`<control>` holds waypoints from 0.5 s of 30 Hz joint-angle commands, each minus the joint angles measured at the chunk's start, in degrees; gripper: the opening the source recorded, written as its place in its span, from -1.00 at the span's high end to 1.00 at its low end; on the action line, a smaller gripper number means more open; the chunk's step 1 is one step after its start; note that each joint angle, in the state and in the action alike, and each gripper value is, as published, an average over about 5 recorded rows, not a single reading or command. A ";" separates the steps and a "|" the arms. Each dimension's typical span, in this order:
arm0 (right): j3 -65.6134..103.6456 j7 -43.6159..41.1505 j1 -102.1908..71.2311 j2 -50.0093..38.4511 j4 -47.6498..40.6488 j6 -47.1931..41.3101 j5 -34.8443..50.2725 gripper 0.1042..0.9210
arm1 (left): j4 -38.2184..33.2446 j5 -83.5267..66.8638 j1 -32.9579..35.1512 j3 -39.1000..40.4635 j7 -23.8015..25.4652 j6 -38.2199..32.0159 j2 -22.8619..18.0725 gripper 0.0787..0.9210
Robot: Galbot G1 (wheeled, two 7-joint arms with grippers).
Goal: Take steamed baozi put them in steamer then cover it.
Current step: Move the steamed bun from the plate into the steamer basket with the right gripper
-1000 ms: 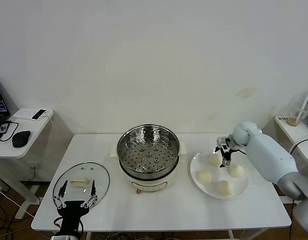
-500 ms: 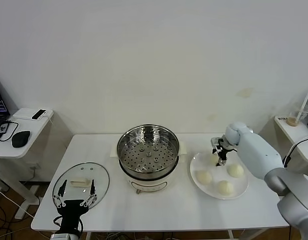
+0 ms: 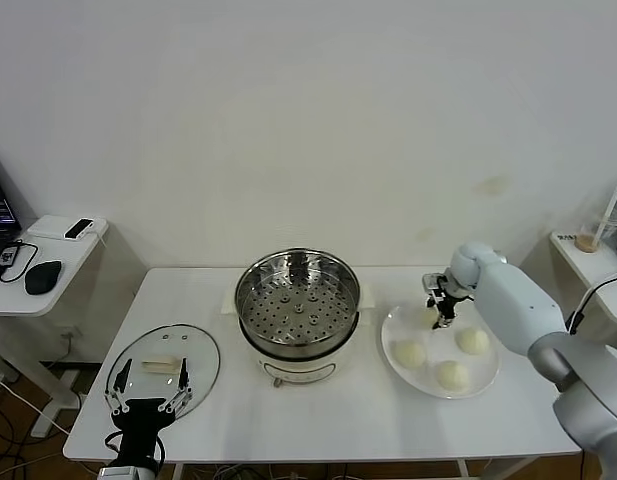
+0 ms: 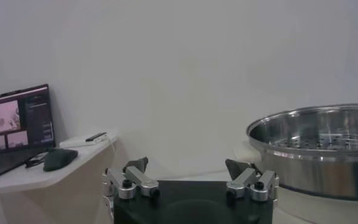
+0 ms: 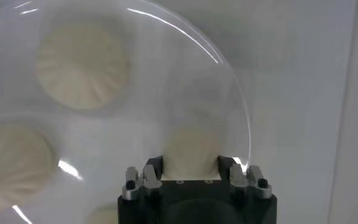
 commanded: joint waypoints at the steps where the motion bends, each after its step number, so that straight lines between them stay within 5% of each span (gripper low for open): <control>1: -3.18 -2.48 3.31 -5.94 9.52 -1.34 7.04 -0.18 | -0.05 -0.02 -0.01 0.07 0.02 0.01 0.03 -0.77; 9: -15.55 -2.93 19.04 -12.21 20.64 -4.30 20.77 -0.18 | -0.84 -0.13 0.37 0.79 -0.03 0.00 0.43 -0.77; 15: -23.11 0.27 30.24 -8.38 23.80 -5.57 31.00 -0.18 | -1.21 -0.96 -0.37 0.99 -0.03 0.56 0.69 -0.77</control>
